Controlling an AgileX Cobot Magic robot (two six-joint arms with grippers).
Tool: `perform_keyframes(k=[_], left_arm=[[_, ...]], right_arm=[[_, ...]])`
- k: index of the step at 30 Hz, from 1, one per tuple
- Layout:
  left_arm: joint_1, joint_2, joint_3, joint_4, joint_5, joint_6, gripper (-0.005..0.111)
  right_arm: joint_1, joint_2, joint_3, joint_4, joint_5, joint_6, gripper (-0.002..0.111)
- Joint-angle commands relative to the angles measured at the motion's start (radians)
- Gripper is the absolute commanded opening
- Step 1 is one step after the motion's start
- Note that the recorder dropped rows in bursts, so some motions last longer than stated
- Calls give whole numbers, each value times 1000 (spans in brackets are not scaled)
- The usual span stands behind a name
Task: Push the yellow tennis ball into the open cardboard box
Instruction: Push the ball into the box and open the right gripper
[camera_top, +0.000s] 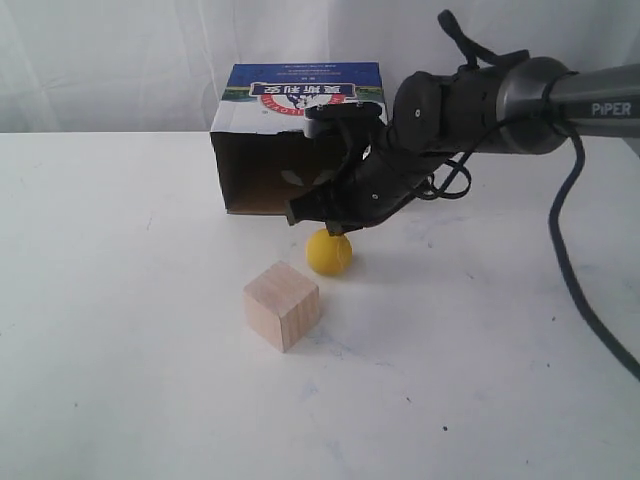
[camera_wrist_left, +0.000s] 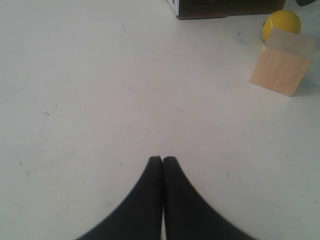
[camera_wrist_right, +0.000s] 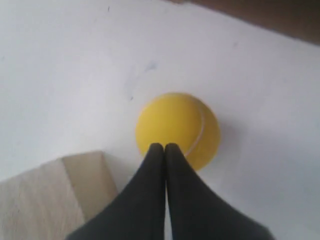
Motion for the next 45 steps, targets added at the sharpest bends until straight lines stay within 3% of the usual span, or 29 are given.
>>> perform_keyframes(k=[1,7,13,38,43,45], left_arm=[[-8,-5,3,-15,-1,-4,0],[-8,-5,3,-15,-1,-4,0],[-8,-5,3,-15,-1,-1,0],[-8,-5,3,-15,-1,-1,0],[-8,-5,3,-15,-1,-1,0],[-8,-5,3,-15,-1,-1,0]], right_arm=[[31,-17,30,-4,95,-12,0],[47,66,58,12,-28,-12,0],[17,138,7,7,-311,-12,0],[8,49,-12,13,-251,46,0],[8,-7,-12,7,-276,56,0],[8,-68,9,2,-368,56,0]])
